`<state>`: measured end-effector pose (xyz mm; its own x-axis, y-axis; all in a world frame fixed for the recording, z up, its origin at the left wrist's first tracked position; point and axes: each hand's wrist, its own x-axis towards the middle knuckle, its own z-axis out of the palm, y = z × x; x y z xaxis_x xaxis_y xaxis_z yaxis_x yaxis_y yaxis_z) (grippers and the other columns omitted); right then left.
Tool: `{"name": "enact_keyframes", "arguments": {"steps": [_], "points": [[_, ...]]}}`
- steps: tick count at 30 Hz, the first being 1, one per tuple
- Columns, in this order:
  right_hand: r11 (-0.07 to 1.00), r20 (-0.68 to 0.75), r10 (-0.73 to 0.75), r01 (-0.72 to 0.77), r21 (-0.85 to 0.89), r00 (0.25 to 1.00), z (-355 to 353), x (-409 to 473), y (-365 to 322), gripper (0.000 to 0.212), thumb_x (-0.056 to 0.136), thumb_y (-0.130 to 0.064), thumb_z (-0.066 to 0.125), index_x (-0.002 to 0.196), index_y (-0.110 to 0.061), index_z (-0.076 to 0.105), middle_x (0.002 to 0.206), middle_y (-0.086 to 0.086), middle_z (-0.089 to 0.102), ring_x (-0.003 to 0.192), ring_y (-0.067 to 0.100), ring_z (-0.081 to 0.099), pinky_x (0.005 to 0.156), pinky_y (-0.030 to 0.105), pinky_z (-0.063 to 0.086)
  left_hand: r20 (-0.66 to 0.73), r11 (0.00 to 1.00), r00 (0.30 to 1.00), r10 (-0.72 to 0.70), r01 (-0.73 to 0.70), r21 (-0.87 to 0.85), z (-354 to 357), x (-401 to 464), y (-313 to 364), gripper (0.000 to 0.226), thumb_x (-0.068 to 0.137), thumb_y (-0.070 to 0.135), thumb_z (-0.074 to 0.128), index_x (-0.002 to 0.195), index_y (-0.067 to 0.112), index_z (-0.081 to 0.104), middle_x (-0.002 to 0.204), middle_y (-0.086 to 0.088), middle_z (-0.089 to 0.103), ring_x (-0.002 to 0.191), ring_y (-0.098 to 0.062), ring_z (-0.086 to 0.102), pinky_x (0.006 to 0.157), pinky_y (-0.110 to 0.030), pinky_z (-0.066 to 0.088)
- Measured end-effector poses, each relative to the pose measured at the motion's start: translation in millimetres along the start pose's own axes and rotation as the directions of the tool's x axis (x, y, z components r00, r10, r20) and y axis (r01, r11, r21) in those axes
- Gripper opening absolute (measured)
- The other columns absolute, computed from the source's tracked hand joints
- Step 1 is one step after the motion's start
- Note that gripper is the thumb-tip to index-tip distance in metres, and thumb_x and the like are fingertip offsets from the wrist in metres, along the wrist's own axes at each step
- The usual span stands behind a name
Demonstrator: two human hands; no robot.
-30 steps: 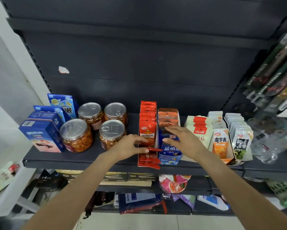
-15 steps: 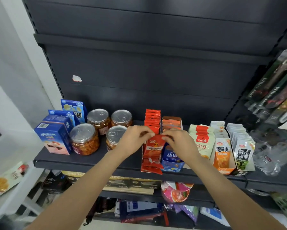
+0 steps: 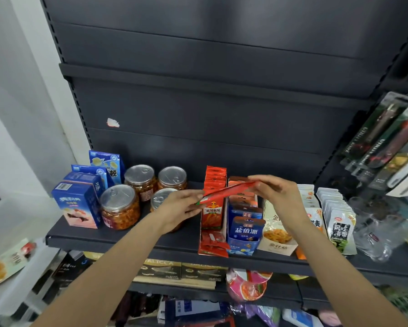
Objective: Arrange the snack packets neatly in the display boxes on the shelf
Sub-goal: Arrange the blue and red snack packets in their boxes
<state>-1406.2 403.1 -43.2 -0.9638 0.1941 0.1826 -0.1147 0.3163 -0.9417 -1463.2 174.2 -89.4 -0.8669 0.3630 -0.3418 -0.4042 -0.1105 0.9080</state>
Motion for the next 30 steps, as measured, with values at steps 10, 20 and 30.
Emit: {"name": "enact_keyframes", "arguments": {"steps": [10,20,30], "points": [[0.939,0.080,0.252,-0.263,0.221,0.965,8,-13,14,0.028,0.090,-0.008,0.057,0.113,-0.023,0.065,0.115,0.004,0.063,0.105,0.017,0.062,0.082,0.035,0.056,-0.067,0.841,0.875,0.479,-0.436,0.319,-5,-17,2,0.039,0.090,0.003,0.058,0.121,0.026,0.060,0.108,0.010,0.064,0.098,0.006,0.060,0.071,-0.007,0.048],[0.912,0.074,0.196,-0.209,0.354,0.978,9,-12,12,0.032,0.098,-0.005,0.039,0.108,-0.015,0.067,0.112,0.006,0.067,0.103,0.015,0.064,0.082,0.026,0.056,-0.070,0.910,0.923,0.380,-0.358,0.211,-13,-4,-9,0.036,0.092,0.000,0.054,0.119,0.022,0.063,0.110,0.003,0.067,0.103,-0.006,0.062,0.074,-0.017,0.051],[0.960,0.025,-0.021,0.027,-0.279,0.999,11,15,16,0.015,0.085,-0.021,0.064,0.098,-0.016,0.070,0.091,-0.002,0.071,0.074,0.001,0.068,0.070,0.014,0.053,-0.097,0.914,0.992,0.087,-0.040,0.405,-14,38,-37,0.021,0.099,0.012,0.045,0.112,0.020,0.060,0.111,-0.002,0.063,0.090,-0.010,0.059,0.070,-0.020,0.044]]}}
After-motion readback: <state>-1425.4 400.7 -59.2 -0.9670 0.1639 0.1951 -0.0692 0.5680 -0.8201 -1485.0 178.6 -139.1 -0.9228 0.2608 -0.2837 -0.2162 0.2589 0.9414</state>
